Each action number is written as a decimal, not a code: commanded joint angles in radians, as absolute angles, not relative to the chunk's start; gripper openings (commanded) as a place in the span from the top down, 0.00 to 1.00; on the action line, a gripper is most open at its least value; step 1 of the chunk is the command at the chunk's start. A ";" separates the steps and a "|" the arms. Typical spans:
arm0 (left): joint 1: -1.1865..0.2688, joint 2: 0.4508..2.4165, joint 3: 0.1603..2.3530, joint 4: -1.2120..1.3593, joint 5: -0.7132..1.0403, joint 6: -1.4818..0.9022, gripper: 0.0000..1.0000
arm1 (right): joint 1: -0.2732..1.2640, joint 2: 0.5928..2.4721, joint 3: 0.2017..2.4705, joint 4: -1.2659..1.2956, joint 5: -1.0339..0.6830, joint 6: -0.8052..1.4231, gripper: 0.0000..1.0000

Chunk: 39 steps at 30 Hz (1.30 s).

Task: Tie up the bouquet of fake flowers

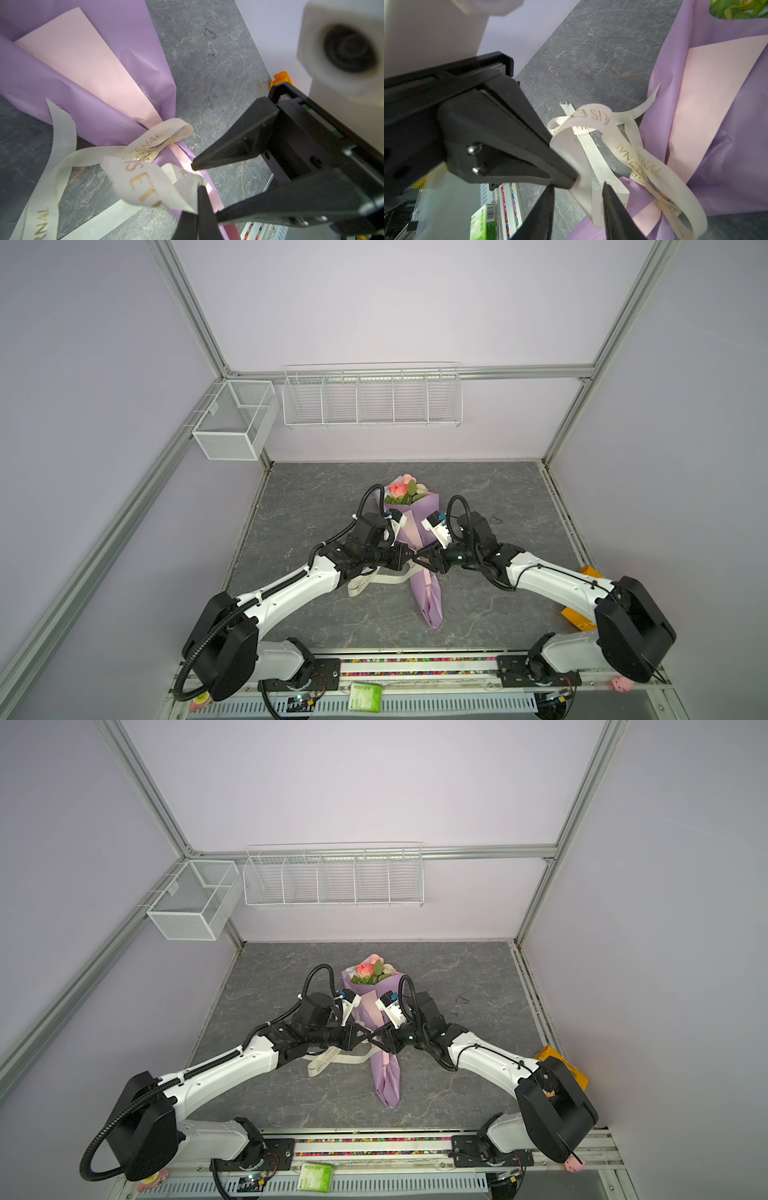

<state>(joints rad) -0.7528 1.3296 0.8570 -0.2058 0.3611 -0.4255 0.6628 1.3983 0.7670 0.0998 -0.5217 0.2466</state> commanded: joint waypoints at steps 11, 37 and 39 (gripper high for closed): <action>-0.756 1.291 0.876 -0.198 0.374 -0.414 1.00 | 0.665 1.408 0.732 0.205 -0.517 0.173 0.71; -0.739 1.146 0.762 -0.576 -0.109 -0.554 0.47 | 0.657 1.457 0.792 0.065 -0.454 0.245 0.93; -0.705 1.152 0.747 -0.647 -0.159 -0.637 0.43 | 0.657 1.451 0.792 0.066 -0.447 0.249 0.93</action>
<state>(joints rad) -0.7391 1.1595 0.7696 -0.4881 -0.0029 -0.5175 0.6609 1.4528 0.7681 0.0784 -0.4587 0.2401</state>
